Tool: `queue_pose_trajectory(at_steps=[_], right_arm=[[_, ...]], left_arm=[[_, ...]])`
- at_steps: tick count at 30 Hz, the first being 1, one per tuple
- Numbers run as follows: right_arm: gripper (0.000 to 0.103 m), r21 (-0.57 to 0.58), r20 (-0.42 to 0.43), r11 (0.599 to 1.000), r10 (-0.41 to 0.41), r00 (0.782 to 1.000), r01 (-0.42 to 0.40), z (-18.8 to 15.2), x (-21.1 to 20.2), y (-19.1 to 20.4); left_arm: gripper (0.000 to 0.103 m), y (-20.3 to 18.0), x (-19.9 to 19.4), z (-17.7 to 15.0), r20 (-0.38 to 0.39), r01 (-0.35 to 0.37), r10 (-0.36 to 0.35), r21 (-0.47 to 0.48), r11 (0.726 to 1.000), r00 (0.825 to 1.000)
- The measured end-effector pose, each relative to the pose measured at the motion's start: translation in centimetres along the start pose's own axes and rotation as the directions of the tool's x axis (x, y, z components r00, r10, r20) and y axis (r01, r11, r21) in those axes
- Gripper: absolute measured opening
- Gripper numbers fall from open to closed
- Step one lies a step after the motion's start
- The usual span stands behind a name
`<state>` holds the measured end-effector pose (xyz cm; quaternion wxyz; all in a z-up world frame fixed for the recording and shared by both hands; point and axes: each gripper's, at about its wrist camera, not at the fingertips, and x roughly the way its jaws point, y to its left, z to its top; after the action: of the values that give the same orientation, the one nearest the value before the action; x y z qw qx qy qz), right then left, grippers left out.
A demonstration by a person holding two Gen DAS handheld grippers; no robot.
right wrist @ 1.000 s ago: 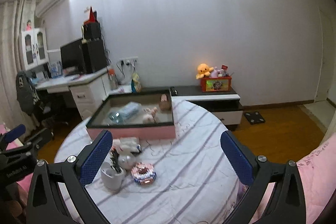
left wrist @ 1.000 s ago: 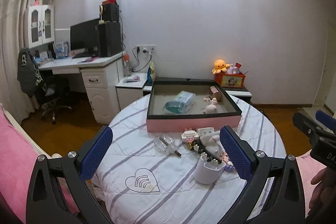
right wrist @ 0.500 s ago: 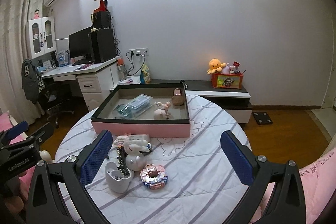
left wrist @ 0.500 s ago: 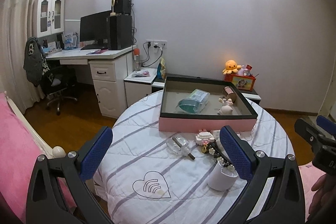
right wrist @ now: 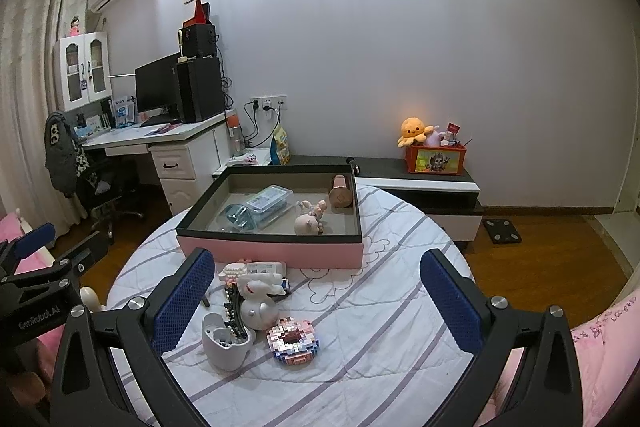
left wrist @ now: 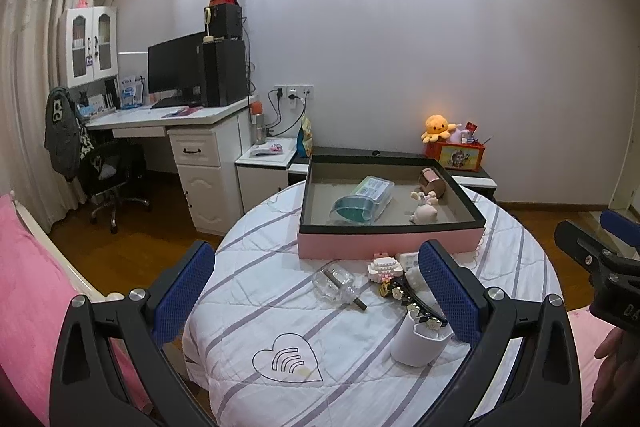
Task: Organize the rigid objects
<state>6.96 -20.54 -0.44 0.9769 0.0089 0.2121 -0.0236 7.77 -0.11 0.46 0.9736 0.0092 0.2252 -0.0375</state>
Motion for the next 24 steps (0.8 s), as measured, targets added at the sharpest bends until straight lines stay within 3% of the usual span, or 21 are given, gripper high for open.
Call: queue_pose_trajectory(at_steps=[17,24], right_arm=[[0.103,0.0,0.028,1.0,0.013,1.0,-0.013,0.4,-1.2,0.1],[0.103,0.013,-0.003,1.0,0.0,1.0,0.0,-0.1,-0.7,-0.7]], left_arm=[[0.103,-0.1,-1.5,0.0,0.029,0.003,-0.003,-0.009,1.0,1.0],[0.103,0.1,-0.3,-1.1,-0.021,-0.019,0.018,-0.016,1.0,1.0]])
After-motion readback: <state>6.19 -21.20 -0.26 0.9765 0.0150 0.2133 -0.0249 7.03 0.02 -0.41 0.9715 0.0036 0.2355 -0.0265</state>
